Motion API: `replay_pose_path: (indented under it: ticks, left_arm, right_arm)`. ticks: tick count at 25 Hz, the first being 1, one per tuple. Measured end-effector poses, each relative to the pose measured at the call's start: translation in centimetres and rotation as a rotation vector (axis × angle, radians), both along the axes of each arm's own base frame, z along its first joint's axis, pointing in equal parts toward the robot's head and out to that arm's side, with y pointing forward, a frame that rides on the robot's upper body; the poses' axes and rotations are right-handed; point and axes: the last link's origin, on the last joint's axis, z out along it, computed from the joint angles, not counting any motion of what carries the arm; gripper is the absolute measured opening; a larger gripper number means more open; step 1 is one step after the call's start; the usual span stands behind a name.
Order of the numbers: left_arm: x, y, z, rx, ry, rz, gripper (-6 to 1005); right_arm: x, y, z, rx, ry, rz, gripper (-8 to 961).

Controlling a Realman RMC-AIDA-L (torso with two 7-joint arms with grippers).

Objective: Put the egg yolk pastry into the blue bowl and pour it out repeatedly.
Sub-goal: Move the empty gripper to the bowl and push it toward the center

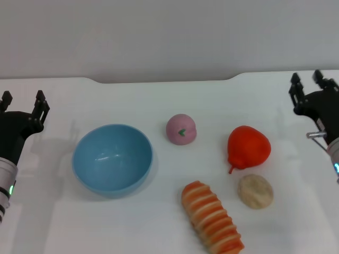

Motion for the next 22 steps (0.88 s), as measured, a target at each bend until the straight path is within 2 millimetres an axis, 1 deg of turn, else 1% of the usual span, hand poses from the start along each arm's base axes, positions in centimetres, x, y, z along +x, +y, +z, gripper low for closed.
replay_pose_path:
  ticks: [6,11,15,16,19,22]
  left_arm:
    - [0.2,0.1,-0.1,-0.005,0.003,-0.008,694]
    - [0.1,0.1,0.2,0.006,0.005,-0.010,695]
    - [0.0,0.1,0.4,0.019,0.003,-0.011,695]
    - [0.3,0.3,0.5,0.023,-0.002,-0.020,695]
    - [0.8,0.6,0.5,0.026,-0.008,-0.033,695]
    - [1.2,1.0,0.4,0.027,-0.011,-0.046,694]
  right_arm:
    - [-0.8,-1.3,-1.8,0.022,-0.028,-0.055,427]
    - [-2.5,-3.3,-2.7,0.088,-0.061,-0.043,427]
    - [-2.6,-4.7,-2.6,0.145,-0.085,-0.078,427]
    - [-2.5,-5.0,-2.6,0.156,-0.082,-0.084,427]
    - [-2.1,-5.8,-2.1,0.188,-0.029,-0.090,427]
    - [-1.7,-6.4,-1.8,0.203,-0.017,-0.092,427]
